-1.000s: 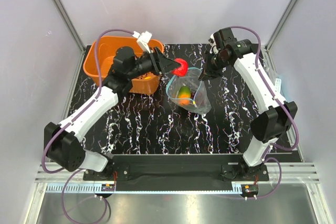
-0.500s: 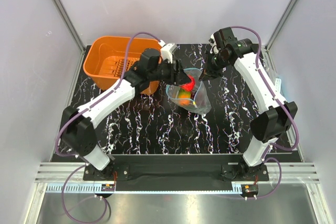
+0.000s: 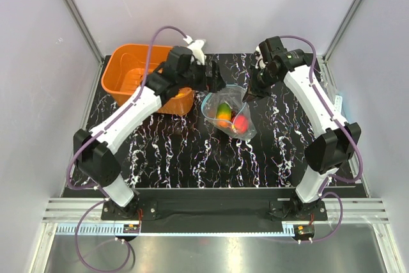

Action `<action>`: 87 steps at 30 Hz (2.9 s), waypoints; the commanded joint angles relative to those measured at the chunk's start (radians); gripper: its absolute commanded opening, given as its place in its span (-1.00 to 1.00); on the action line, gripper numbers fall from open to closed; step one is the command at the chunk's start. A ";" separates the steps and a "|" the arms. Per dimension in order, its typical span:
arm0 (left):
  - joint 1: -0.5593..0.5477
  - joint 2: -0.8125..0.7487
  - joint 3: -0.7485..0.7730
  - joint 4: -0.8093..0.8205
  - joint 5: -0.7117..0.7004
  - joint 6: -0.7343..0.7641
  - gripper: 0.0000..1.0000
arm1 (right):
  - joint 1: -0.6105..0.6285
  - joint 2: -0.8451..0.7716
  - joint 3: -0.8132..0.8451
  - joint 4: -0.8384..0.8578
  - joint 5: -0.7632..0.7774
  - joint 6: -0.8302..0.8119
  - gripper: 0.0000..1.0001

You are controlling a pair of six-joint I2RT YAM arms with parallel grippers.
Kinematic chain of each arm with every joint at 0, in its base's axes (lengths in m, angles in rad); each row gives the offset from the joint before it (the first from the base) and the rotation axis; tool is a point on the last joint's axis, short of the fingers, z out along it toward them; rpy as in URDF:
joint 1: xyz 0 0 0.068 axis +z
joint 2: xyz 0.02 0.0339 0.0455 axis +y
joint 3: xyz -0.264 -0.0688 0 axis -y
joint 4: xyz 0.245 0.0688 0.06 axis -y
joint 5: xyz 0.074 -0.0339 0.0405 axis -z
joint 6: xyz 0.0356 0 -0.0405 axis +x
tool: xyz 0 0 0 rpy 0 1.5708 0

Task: Place the food in the zip-top bag and seal the zipper
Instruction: Place the fake fruit in the zipper food storage bag, then move the bin to the center of the board.

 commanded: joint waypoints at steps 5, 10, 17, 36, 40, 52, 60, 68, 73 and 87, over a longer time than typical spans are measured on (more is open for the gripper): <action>0.181 0.035 0.223 -0.292 -0.391 0.006 0.98 | -0.009 -0.025 -0.012 -0.009 -0.020 -0.027 -1.00; 0.291 0.213 0.392 -0.476 -0.375 0.049 0.98 | -0.009 -0.019 -0.048 0.002 0.024 -0.063 -1.00; 0.328 0.288 0.312 -0.562 -0.333 0.014 0.98 | -0.016 -0.041 -0.117 0.022 0.107 -0.134 -1.00; 0.532 0.403 0.262 -0.651 -0.338 0.106 0.96 | -0.022 0.056 -0.061 0.008 -0.028 -0.143 -1.00; 0.546 0.438 0.246 -0.659 -0.324 0.104 0.93 | -0.022 0.093 -0.021 0.000 -0.035 -0.140 -1.00; 0.546 0.316 0.004 -0.658 -0.289 -0.015 0.70 | -0.023 0.146 -0.016 -0.012 -0.069 -0.117 -1.00; 0.552 0.124 -0.238 -0.659 -0.310 0.020 0.70 | -0.026 0.193 -0.006 0.003 -0.117 -0.077 -1.00; 0.552 -0.057 -0.405 -0.634 -0.340 0.036 0.90 | -0.029 0.170 -0.056 0.011 -0.137 -0.070 -1.00; 0.586 -0.212 -0.531 -0.576 -0.278 0.046 0.90 | -0.028 0.149 -0.091 0.016 -0.134 -0.068 -1.00; 0.597 -0.109 -0.230 -0.530 -0.278 -0.028 0.98 | -0.028 0.123 -0.122 0.019 -0.141 -0.064 -1.00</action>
